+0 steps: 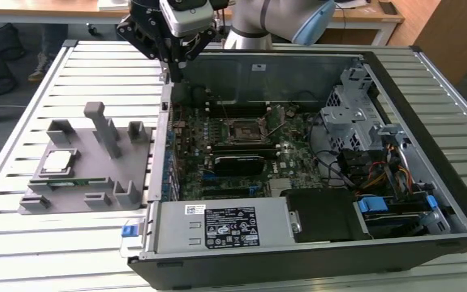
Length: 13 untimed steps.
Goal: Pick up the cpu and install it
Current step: 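Reach for the cpu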
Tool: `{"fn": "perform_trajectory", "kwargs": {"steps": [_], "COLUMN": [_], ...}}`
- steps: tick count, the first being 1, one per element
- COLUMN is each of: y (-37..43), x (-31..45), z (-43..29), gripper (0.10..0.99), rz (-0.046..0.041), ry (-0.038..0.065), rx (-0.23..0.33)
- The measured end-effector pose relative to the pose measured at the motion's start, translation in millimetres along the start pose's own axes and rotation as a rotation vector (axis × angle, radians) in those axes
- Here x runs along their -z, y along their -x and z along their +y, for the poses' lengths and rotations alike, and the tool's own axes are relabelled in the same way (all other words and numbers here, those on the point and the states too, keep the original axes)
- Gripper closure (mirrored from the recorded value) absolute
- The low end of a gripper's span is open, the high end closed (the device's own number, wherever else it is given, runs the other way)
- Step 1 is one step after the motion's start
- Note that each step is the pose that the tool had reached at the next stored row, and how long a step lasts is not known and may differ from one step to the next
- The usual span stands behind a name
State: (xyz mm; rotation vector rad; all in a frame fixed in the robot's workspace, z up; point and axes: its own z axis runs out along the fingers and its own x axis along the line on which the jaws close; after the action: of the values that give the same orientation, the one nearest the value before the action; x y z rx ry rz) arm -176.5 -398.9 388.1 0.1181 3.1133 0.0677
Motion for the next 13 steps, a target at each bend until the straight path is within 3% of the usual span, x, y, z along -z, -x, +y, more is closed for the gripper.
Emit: {"fn": "perform_trajectory", "kwargs": {"steps": [13], "y": [-7.6], "x": [-0.6], "z": [-0.6], "gripper": [0.98], "rz": [0.0001], "ry": [0.0], "rx": [0.0]}}
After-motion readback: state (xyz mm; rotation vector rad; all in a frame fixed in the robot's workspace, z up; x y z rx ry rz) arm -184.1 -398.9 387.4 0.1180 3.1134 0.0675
